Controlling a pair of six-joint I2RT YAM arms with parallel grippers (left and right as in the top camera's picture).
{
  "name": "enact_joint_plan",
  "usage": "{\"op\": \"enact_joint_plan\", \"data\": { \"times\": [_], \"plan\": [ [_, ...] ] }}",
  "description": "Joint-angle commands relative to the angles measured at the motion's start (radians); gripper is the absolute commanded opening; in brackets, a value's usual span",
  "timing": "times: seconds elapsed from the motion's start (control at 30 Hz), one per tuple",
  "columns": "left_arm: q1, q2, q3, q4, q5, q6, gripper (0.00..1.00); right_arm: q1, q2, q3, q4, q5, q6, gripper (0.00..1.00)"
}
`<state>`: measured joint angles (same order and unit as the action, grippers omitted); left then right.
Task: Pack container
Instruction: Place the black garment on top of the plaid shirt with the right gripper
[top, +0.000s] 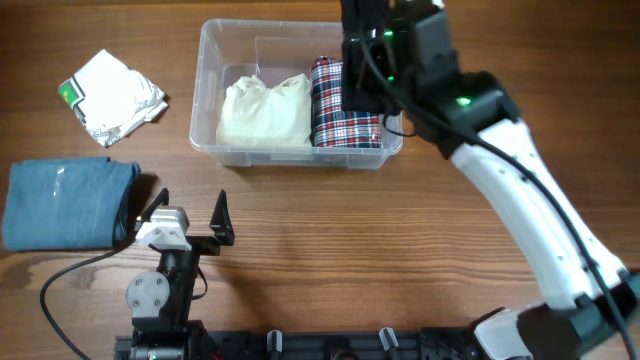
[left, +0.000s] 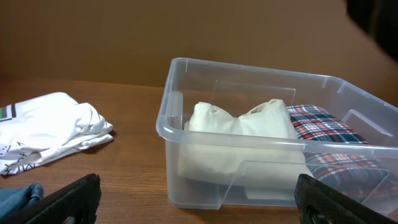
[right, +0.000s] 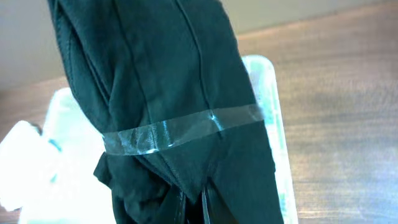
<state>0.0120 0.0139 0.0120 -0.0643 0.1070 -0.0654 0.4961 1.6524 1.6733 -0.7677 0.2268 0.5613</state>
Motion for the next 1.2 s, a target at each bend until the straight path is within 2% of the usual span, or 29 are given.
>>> {"op": "enact_joint_plan", "data": {
  "times": [0.0, 0.33, 0.4, 0.43, 0.5, 0.53, 0.73, 0.87, 0.93, 1.03, 1.17],
  "plan": [
    [-0.006, -0.007, -0.006, -0.003, 0.012, -0.002, 1.00, 0.002, 0.127, 0.018, 0.004, 0.064, 0.048, 0.04],
    [-0.006, -0.007, -0.006, -0.003, 0.012, -0.002, 1.00, 0.002, 0.306, 0.018, -0.064, 0.087, 0.147, 0.05],
    [-0.006, -0.007, -0.006, -0.003, 0.012, -0.002, 1.00, 0.002, 0.307, 0.018, -0.063, 0.086, 0.131, 0.47],
    [-0.006, -0.007, -0.006, -0.003, 0.012, -0.003, 1.00, 0.002, 0.307, 0.018, -0.057, 0.086, 0.118, 0.73],
    [-0.006, -0.007, -0.006, -0.003, 0.012, -0.002, 1.00, 0.002, 0.306, 0.018, -0.045, 0.082, 0.117, 0.93],
    [-0.006, -0.007, -0.006, -0.002, 0.012, -0.002, 1.00, 0.002, 0.296, 0.019, -0.032, 0.078, 0.102, 0.99],
    [-0.006, -0.007, -0.006, -0.003, 0.012, -0.002, 1.00, 0.002, 0.189, 0.159, -0.056, 0.029, 0.013, 0.99],
    [-0.006, -0.007, -0.006, -0.003, 0.012, -0.002, 1.00, -0.046, 0.091, 0.162, -0.100, 0.045, -0.045, 1.00],
    [-0.006, -0.007, -0.006, -0.003, 0.012, -0.002, 1.00, -0.135, 0.030, 0.162, -0.132, 0.045, -0.050, 1.00],
    [-0.006, -0.007, -0.006, -0.003, 0.012, -0.002, 1.00, -0.351, -0.038, 0.162, -0.163, 0.021, -0.044, 1.00],
    [-0.006, -0.007, -0.006, 0.006, 0.013, -0.002, 1.00, -0.649, -0.027, 0.151, -0.198, -0.072, -0.034, 1.00]
  ]
}}
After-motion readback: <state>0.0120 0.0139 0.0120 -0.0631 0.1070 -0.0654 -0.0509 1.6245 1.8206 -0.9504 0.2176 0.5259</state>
